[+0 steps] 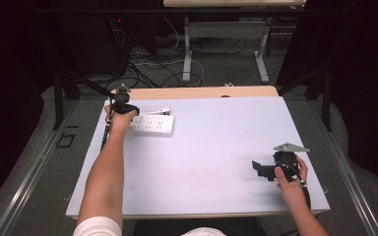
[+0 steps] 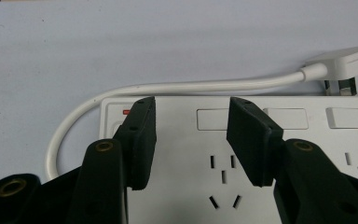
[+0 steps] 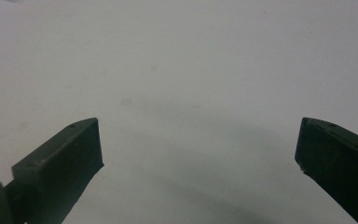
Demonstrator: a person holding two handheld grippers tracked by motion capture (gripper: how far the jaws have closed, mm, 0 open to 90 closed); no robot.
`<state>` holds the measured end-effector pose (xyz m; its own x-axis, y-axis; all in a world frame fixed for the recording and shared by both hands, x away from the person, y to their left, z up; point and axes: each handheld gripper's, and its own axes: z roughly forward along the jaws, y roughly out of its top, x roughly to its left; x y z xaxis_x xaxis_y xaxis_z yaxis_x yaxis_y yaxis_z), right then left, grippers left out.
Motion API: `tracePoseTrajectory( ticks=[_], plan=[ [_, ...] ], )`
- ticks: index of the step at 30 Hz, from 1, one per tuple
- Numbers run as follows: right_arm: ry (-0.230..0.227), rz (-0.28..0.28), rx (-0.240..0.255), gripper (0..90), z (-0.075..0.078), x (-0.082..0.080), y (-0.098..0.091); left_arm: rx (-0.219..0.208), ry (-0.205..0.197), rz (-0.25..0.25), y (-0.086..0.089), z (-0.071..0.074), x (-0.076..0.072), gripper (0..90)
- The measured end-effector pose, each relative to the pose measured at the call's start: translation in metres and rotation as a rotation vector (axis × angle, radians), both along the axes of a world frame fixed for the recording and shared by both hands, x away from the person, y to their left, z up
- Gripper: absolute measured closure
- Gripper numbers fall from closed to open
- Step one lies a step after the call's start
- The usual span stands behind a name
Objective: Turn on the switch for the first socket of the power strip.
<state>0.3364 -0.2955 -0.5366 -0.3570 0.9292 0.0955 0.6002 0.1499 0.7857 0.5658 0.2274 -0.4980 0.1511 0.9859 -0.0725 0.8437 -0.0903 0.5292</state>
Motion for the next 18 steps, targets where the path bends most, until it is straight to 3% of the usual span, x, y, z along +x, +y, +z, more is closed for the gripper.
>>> tracePoseTrajectory(
  ticks=[5, 12, 18],
  plan=[
    [0.001, 0.003, 0.002, 0.1, 0.0, 0.0, 0.0, -0.015, -0.026, 0.012, -0.001, 0.006, -0.002, 48.9],
    [-0.001, 0.005, -0.001, 0.1, 0.0, 0.0, 0.0, -0.031, -0.062, -0.008, -0.001, 0.013, -0.005, 46.6],
    [0.001, 0.006, 0.003, 0.1, 0.0, 0.001, 0.001, -0.046, -0.061, -0.012, -0.001, 0.018, -0.008, 43.7]
  ],
)
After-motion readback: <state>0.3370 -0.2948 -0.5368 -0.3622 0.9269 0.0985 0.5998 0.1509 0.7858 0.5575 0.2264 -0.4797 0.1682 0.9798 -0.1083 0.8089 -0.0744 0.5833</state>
